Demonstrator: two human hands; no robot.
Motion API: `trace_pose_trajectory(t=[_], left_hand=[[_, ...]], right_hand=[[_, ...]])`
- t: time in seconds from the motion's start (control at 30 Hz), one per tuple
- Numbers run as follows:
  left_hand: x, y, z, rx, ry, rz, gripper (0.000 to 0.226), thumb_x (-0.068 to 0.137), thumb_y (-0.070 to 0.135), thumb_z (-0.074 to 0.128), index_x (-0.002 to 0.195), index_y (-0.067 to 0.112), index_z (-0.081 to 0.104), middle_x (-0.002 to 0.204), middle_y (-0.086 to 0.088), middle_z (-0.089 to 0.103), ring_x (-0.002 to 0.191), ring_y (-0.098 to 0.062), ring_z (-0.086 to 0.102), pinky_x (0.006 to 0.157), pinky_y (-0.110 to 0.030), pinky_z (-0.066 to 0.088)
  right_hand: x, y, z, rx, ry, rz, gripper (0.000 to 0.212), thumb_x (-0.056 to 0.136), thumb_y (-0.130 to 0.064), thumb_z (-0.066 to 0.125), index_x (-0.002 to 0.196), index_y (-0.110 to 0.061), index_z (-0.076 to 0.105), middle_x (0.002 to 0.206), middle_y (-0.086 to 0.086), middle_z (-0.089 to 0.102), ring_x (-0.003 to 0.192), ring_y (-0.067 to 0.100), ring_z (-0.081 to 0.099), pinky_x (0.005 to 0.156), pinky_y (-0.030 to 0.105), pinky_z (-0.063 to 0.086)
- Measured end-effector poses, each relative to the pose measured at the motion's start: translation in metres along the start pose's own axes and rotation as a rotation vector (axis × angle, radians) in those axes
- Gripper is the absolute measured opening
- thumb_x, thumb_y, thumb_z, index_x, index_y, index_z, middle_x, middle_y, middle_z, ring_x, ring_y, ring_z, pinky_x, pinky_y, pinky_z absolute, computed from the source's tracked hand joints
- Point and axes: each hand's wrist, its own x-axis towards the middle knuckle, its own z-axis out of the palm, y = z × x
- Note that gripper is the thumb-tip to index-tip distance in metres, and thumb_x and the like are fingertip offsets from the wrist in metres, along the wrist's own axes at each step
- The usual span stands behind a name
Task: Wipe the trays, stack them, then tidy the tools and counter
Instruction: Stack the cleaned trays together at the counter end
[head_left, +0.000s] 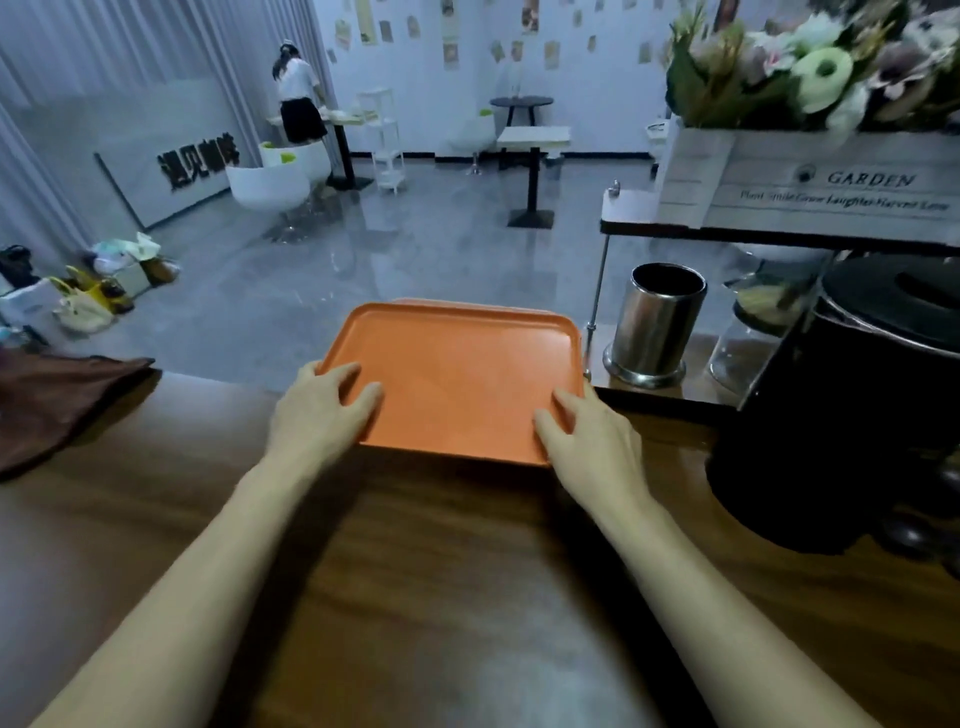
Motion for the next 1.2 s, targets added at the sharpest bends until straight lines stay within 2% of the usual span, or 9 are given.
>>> trace_pose_trajectory(t=[0.1,0.2,0.3,0.53,0.7,0.87,1.03,1.2], left_hand=[[0.044,-0.012,0.006,-0.019,-0.036,0.048,0.061,0.096,0.059,0.054,0.147,0.026,0.054,0.154,-0.012,0.041,0.135,-0.035,0.049,0.111,-0.049,0.040],[0.078,-0.021,0.015,-0.038,-0.080,0.079,0.060,0.096,0.058,0.054,0.146,0.025,0.055,0.154,-0.014,0.042,0.134,-0.036,0.050,0.111,-0.049,0.040],[0.100,-0.029,0.026,-0.045,-0.090,0.090,0.058,0.096,0.055,0.056,0.146,0.025,0.056,0.153,-0.014,0.043,0.134,-0.035,0.050,0.110,-0.049,0.040],[0.137,-0.029,0.046,-0.062,-0.128,0.119,0.057,0.096,0.053,0.058,0.144,0.022,0.058,0.153,-0.017,0.042,0.135,-0.038,0.049,0.111,-0.051,0.039],[0.149,-0.024,0.052,-0.037,-0.114,0.122,0.054,0.097,0.052,0.057,0.142,0.022,0.060,0.152,-0.017,0.044,0.136,-0.037,0.048,0.110,-0.048,0.038],[0.150,-0.019,0.051,-0.034,-0.125,0.134,0.054,0.098,0.051,0.052,0.143,0.023,0.059,0.152,-0.018,0.043,0.135,-0.038,0.048,0.111,-0.049,0.036],[0.138,-0.017,0.049,-0.010,-0.155,0.148,0.055,0.101,0.052,0.048,0.148,0.023,0.052,0.157,-0.016,0.036,0.134,-0.041,0.048,0.111,-0.051,0.038],[0.140,-0.014,0.052,0.019,-0.157,0.170,0.054,0.101,0.052,0.048,0.146,0.024,0.052,0.152,-0.017,0.038,0.128,-0.043,0.051,0.107,-0.051,0.040]], right_hand=[[0.027,-0.019,0.017,-0.025,0.006,0.050,0.054,0.099,-0.050,0.046,0.146,-0.025,0.051,0.157,0.001,0.042,0.130,0.029,0.053,0.101,0.040,0.044],[0.050,-0.030,0.032,-0.047,0.029,0.091,0.050,0.098,-0.049,0.046,0.140,-0.022,0.056,0.140,0.001,0.051,0.121,0.028,0.055,0.096,0.040,0.045],[0.065,-0.035,0.043,-0.059,0.029,0.098,0.050,0.099,-0.047,0.046,0.140,-0.020,0.055,0.128,0.001,0.053,0.119,0.023,0.052,0.094,0.040,0.045],[0.089,-0.035,0.059,-0.050,0.018,0.173,0.054,0.099,-0.047,0.047,0.144,-0.019,0.052,0.140,0.002,0.050,0.124,0.027,0.053,0.098,0.040,0.046],[0.100,-0.030,0.072,-0.075,0.033,0.191,0.042,0.096,-0.047,0.046,0.127,-0.020,0.060,0.124,0.002,0.054,0.111,0.029,0.057,0.081,0.036,0.043],[0.100,-0.028,0.071,-0.061,0.067,0.185,0.052,0.100,-0.044,0.047,0.147,-0.021,0.050,0.146,-0.001,0.049,0.126,0.027,0.053,0.096,0.039,0.043],[0.098,-0.023,0.071,-0.070,0.100,0.170,0.051,0.101,-0.042,0.045,0.148,-0.022,0.050,0.151,-0.004,0.046,0.128,0.026,0.053,0.098,0.038,0.044],[0.101,-0.018,0.073,-0.118,0.068,0.160,0.053,0.101,-0.042,0.044,0.150,-0.022,0.046,0.154,-0.003,0.041,0.126,0.028,0.054,0.096,0.041,0.046]])
